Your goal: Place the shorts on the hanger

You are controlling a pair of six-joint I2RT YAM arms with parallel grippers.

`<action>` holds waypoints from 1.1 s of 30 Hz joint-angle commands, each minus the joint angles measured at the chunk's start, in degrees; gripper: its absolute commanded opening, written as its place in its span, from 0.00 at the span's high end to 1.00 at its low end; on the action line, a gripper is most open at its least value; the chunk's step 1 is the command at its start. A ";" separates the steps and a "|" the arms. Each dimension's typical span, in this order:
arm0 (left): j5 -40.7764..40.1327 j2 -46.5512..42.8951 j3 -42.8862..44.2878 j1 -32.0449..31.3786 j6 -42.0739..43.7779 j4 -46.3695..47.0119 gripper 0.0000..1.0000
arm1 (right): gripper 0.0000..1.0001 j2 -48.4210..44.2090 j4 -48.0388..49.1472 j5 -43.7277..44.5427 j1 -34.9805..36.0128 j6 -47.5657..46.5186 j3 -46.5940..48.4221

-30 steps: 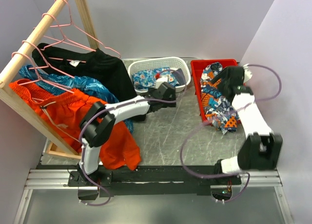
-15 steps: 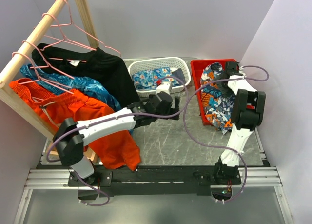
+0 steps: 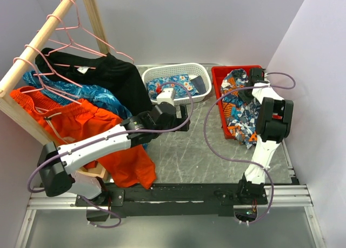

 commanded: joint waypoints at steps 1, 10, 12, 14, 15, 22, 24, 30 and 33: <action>-0.61 -2.11 0.33 0.76 -0.11 1.52 0.04 | 1.00 -7.48 1.02 -0.71 0.07 -2.00 0.81; -2.02 -0.88 4.03 0.93 0.07 -3.40 0.03 | 0.71 -7.35 -3.45 2.02 -1.07 -5.17 1.96; -1.05 -1.41 3.24 1.02 -0.11 -2.53 0.04 | 0.62 -6.72 -2.41 1.84 -1.42 -5.17 0.56; -0.18 -2.37 1.75 1.02 0.06 -0.77 0.04 | 0.60 -5.75 -0.21 0.87 -1.51 -5.26 -1.29; -0.17 -2.55 1.48 1.11 -0.20 -0.50 0.03 | 0.58 -5.14 -0.38 0.78 -1.60 -5.26 -1.21; 1.15 -2.29 1.13 2.95 -0.02 -1.73 0.04 | 0.14 -1.45 -0.91 2.80 -0.81 -5.43 -0.59; 1.85 -2.37 0.60 3.66 -0.28 -1.29 0.03 | 0.15 -0.92 -0.39 2.19 -0.63 -5.34 -0.77; 3.69 -3.43 -0.72 5.77 -1.34 -0.59 0.03 | 0.54 0.67 -0.12 -0.88 -0.10 -6.05 0.73; 4.40 -4.48 -1.33 6.56 -1.60 -0.06 0.03 | 0.87 -0.29 -0.47 -1.59 -0.01 -6.31 0.73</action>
